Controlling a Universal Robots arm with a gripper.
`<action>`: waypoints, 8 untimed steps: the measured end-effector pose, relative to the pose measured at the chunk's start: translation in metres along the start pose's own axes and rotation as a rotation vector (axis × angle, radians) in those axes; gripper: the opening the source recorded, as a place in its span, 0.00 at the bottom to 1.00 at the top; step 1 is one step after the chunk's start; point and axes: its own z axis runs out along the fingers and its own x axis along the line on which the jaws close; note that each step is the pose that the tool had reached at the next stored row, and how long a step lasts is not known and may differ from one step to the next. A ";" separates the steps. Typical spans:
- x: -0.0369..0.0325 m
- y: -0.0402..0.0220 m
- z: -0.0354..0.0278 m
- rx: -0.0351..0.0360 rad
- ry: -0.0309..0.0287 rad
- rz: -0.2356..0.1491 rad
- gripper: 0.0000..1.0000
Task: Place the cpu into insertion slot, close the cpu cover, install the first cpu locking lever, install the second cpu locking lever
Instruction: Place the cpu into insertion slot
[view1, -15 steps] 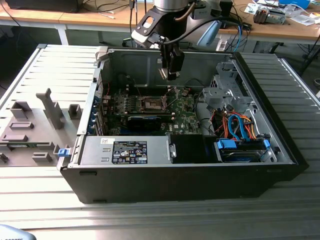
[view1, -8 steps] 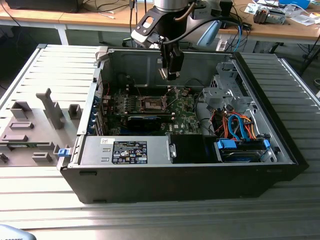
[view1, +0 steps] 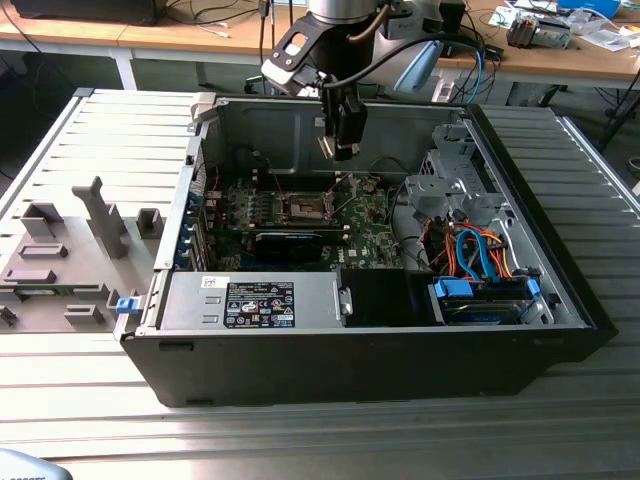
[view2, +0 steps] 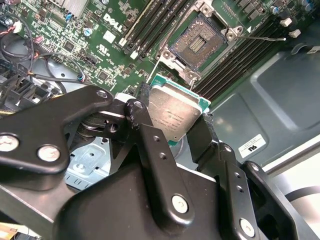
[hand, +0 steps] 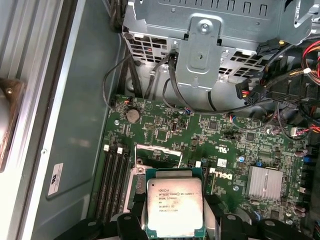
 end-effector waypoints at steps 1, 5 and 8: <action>0.0000 0.0000 0.0000 0.0000 -0.0003 0.003 0.55; 0.0000 0.0000 0.0000 -0.0003 -0.0011 0.012 0.55; 0.0000 0.0000 0.0000 -0.0004 -0.0015 0.017 0.55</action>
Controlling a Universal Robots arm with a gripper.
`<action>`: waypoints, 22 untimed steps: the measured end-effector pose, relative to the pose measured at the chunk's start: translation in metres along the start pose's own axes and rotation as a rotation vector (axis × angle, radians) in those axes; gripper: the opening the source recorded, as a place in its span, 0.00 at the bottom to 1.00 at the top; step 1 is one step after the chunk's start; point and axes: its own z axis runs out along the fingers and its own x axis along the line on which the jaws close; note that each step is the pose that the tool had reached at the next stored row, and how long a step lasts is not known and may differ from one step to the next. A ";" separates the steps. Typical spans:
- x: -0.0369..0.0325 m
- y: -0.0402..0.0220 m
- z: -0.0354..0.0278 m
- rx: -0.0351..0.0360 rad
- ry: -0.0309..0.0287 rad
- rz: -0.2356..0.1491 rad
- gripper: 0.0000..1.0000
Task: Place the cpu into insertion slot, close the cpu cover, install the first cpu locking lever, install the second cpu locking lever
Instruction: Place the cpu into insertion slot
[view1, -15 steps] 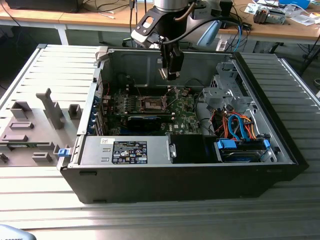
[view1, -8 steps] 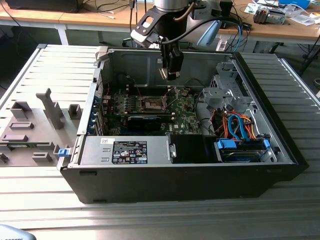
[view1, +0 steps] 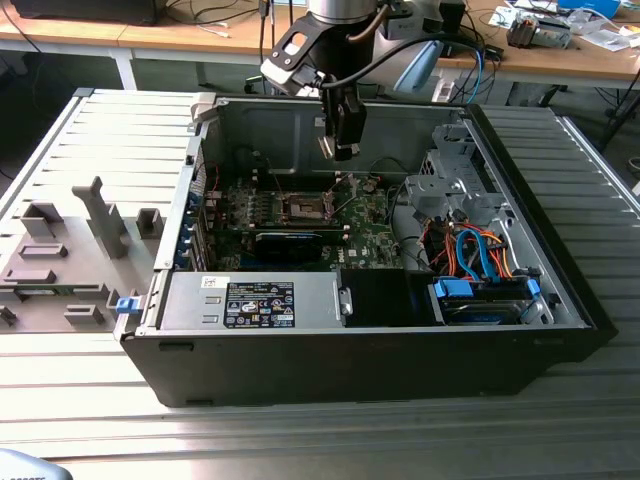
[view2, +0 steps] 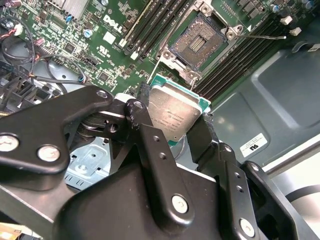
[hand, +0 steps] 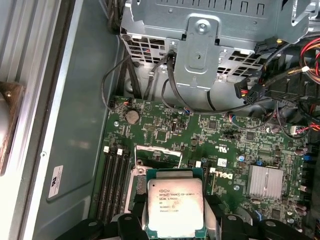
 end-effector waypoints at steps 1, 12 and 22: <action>0.0000 0.0000 0.0000 0.0000 -0.0001 0.001 0.55; 0.0000 0.0000 0.0000 -0.0004 -0.0016 0.018 0.55; 0.0000 0.0000 0.0000 -0.0006 -0.0026 0.030 0.55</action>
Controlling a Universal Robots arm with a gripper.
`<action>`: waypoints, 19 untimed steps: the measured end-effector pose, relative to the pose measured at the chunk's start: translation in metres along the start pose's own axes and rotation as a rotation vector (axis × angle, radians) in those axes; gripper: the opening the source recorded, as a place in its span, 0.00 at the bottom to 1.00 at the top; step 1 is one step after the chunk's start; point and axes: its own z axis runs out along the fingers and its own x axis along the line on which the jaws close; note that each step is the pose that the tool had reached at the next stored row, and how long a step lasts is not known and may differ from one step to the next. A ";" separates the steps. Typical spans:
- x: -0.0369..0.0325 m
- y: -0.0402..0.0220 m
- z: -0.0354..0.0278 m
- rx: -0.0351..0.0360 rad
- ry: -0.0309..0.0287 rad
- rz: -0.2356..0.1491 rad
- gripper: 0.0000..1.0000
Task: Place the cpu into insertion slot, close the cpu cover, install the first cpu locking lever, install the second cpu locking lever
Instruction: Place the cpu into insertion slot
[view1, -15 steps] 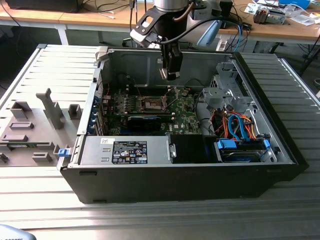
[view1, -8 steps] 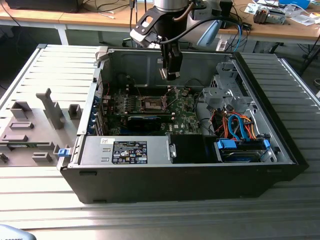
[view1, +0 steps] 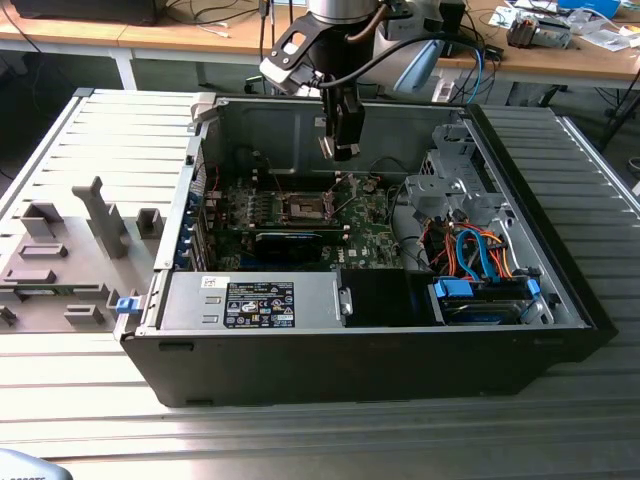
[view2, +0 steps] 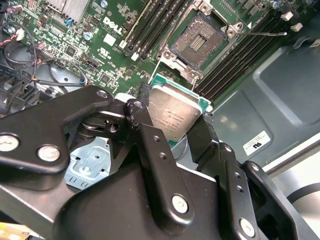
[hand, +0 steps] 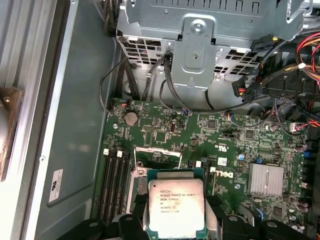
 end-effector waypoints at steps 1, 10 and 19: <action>0.0000 0.0000 0.0000 0.0000 -0.0001 0.001 0.55; 0.0000 0.0000 0.0000 -0.0002 -0.0011 0.012 0.55; 0.0000 0.0000 0.0000 -0.0004 -0.0020 0.022 0.55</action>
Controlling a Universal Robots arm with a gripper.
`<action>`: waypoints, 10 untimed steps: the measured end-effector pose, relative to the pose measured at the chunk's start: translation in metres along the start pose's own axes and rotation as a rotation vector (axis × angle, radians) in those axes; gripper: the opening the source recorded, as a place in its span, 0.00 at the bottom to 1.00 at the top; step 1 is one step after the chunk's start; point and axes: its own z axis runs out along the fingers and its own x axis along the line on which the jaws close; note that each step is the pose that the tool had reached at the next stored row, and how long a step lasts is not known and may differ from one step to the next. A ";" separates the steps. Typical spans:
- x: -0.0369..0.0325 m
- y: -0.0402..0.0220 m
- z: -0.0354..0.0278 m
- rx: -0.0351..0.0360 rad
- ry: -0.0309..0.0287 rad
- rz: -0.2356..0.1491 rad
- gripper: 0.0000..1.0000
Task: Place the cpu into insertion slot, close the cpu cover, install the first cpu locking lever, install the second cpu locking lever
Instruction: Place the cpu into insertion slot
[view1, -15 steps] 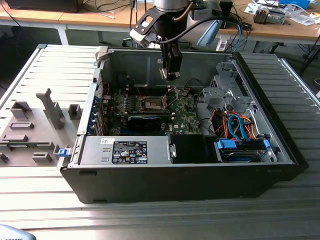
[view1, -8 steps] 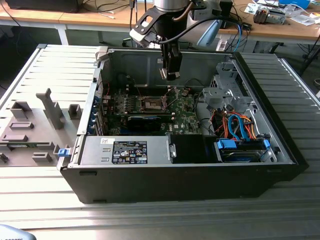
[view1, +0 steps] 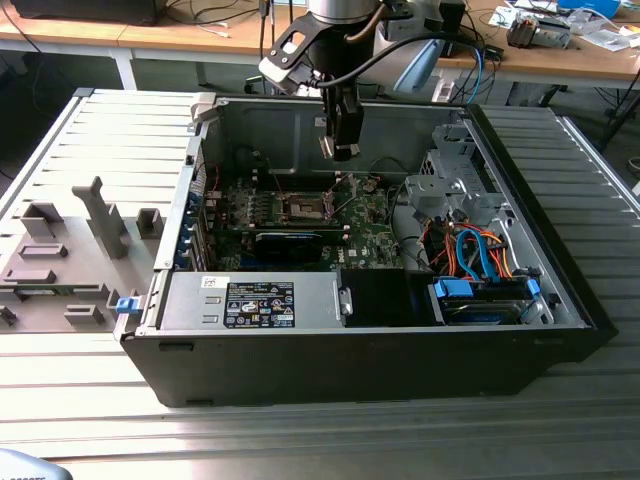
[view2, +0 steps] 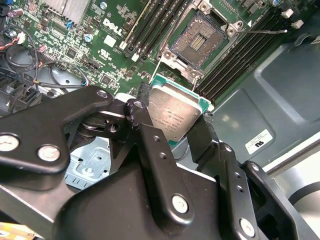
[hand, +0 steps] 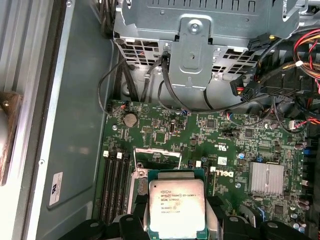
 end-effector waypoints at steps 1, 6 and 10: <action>0.0000 0.0000 0.0000 0.0000 0.0000 0.001 0.55; 0.0000 0.0000 0.0000 -0.0001 -0.0006 0.006 0.55; 0.0000 0.0000 0.0000 -0.0002 -0.0009 0.010 0.55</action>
